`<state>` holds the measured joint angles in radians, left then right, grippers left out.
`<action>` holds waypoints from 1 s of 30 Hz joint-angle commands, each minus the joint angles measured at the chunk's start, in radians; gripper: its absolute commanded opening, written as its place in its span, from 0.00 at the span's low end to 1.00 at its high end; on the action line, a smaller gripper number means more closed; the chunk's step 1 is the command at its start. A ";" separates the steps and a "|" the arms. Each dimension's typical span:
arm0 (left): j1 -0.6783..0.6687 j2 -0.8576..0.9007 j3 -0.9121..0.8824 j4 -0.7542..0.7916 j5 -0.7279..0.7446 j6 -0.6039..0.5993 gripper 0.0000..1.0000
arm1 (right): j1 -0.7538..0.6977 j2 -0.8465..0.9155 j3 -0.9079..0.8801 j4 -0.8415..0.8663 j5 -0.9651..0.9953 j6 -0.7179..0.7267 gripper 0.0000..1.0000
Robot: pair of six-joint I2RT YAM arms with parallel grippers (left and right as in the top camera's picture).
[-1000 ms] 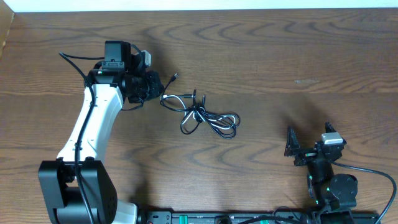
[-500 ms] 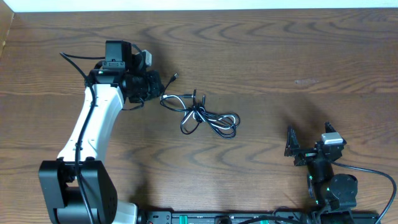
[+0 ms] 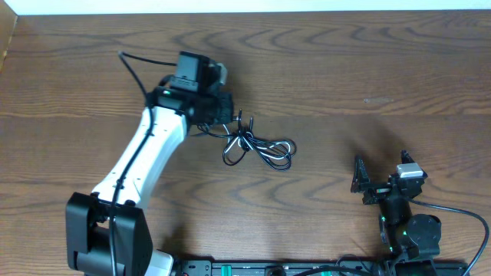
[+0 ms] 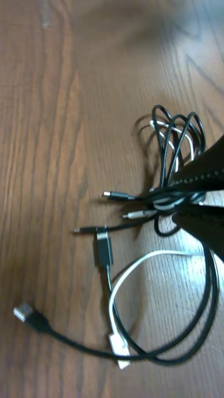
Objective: Untangle cables
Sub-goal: 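Lower the left gripper and grasp the cable bundle at its knot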
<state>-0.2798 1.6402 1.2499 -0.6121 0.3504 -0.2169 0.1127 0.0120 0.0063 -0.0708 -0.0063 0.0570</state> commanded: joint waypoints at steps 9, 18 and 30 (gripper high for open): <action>-0.071 0.006 -0.010 0.008 -0.065 -0.006 0.76 | 0.007 -0.003 -0.001 -0.005 0.004 0.001 0.99; -0.071 0.006 -0.010 0.008 -0.109 -0.006 0.91 | 0.007 -0.003 -0.001 -0.005 0.004 0.001 0.99; -0.071 0.006 -0.019 0.008 -0.303 -0.113 0.39 | 0.007 -0.003 -0.001 -0.005 0.004 0.001 0.99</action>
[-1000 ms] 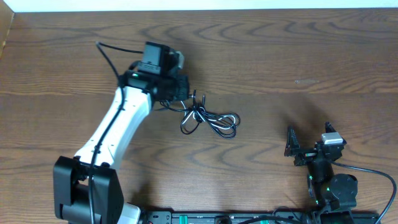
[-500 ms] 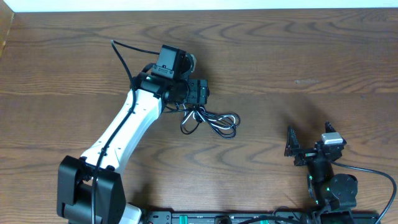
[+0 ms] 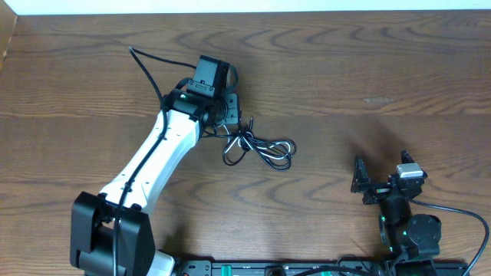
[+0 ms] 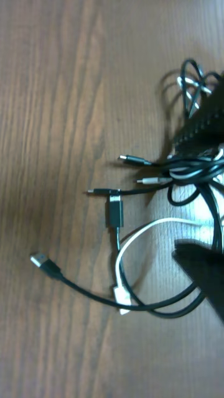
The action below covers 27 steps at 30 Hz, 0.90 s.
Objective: Untangle cables
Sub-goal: 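Lower the left gripper and grasp the cable bundle at its knot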
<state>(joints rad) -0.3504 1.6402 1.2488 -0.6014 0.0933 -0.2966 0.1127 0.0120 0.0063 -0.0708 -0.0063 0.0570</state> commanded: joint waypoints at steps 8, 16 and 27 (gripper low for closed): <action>-0.021 0.006 -0.019 -0.002 -0.045 -0.039 0.32 | 0.007 -0.003 -0.001 -0.005 0.003 0.001 0.99; -0.066 0.006 -0.021 -0.011 -0.055 -0.038 0.41 | 0.007 -0.003 -0.001 -0.005 0.004 0.001 0.99; -0.066 0.006 -0.107 -0.048 -0.061 -0.039 0.47 | 0.007 -0.003 -0.001 -0.005 0.004 0.001 0.99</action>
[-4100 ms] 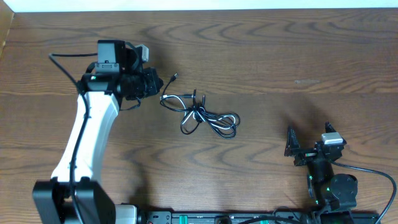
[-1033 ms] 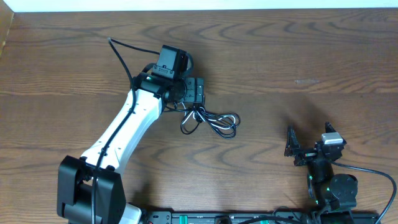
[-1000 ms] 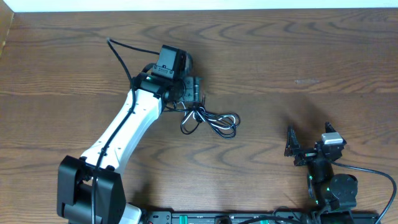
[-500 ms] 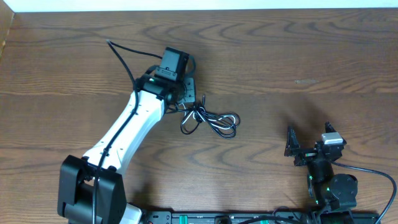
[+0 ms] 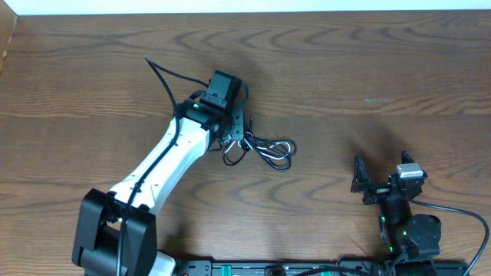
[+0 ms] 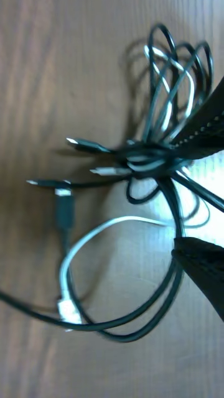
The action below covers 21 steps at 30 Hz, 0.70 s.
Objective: Untangle cables
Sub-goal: 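Lower the left gripper and grasp the cable bundle at its knot, then lift the grasped bundle with the left gripper and shift it rightward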
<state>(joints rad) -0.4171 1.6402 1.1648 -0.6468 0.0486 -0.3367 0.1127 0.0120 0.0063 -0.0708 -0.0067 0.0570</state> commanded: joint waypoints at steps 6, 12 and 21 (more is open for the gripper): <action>0.001 0.006 -0.084 0.030 -0.016 0.001 0.53 | 0.007 -0.003 -0.001 -0.005 0.004 0.001 0.99; 0.000 0.006 -0.095 0.053 -0.011 -0.003 0.51 | 0.007 -0.003 -0.001 -0.005 0.004 0.001 0.99; 0.000 0.006 -0.095 0.071 0.047 -0.035 0.20 | 0.007 -0.003 -0.001 -0.005 0.004 0.001 0.99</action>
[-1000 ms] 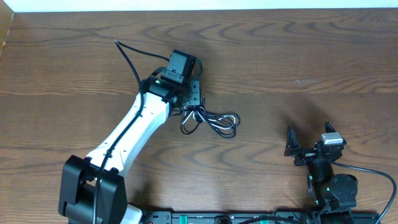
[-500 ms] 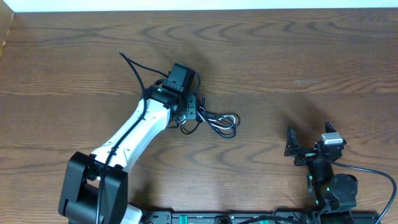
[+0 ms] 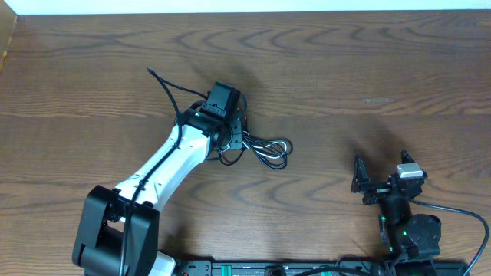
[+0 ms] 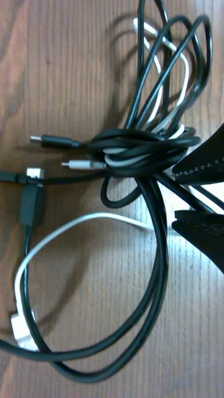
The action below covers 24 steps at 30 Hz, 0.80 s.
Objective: Untangle cables
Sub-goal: 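Lift the grasped bundle with the left gripper and shift it rightward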
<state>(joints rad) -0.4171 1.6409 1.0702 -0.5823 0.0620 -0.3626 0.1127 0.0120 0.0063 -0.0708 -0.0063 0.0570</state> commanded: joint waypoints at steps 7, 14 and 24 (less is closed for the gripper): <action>0.000 0.005 0.000 0.017 0.092 -0.010 0.20 | 0.007 -0.003 -0.001 -0.005 0.003 0.001 0.99; 0.000 0.005 0.000 0.027 0.180 -0.010 0.23 | 0.007 -0.003 -0.001 -0.005 0.004 0.001 0.99; 0.001 0.003 0.011 0.006 0.048 -0.010 0.31 | 0.007 -0.003 -0.001 -0.005 0.004 0.001 0.99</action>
<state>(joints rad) -0.4171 1.6409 1.0702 -0.5636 0.1829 -0.3634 0.1127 0.0120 0.0063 -0.0708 -0.0067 0.0570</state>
